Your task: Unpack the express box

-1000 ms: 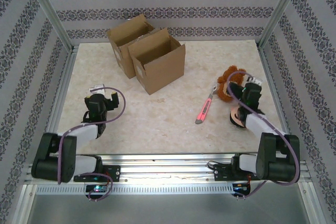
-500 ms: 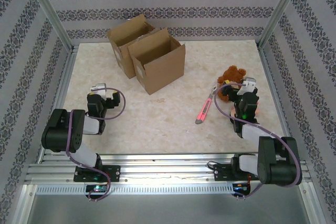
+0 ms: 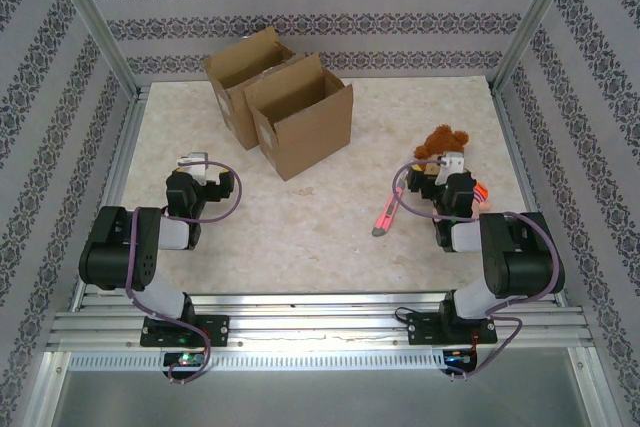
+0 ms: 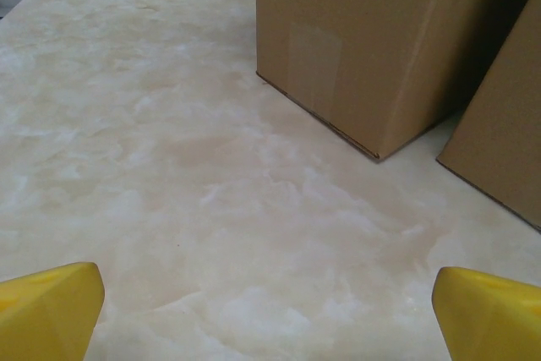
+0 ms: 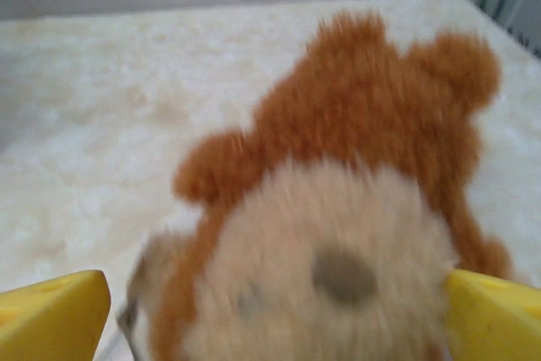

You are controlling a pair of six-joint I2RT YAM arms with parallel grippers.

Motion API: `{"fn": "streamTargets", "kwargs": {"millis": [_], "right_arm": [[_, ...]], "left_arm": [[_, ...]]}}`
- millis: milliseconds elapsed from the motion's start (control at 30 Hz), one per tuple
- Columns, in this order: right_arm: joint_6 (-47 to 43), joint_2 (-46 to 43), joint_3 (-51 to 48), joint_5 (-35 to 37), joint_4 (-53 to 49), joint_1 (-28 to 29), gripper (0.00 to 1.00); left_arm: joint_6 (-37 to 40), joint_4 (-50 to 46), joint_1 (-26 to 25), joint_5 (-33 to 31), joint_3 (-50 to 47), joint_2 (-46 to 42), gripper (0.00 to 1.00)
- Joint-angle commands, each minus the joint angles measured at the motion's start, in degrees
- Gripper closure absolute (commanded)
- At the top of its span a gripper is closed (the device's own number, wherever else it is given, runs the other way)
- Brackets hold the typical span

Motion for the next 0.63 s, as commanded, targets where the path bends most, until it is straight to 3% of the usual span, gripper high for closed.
{"fn": "streamTargets", "kwargs": {"millis": [0,600], "right_arm": [[-1.3,0.1,1.8,-2.6,-0.9,0.2,0.02],[-2.4,0.1,1.3,-3.1,0.1,0.8,0.02]], "left_arm": [[1.3,-0.8,0.5,1.4,0.7,-0.3,0.0],[1.7,-0.6,0.4,3.4,0.6,-0.3,0.0]]}}
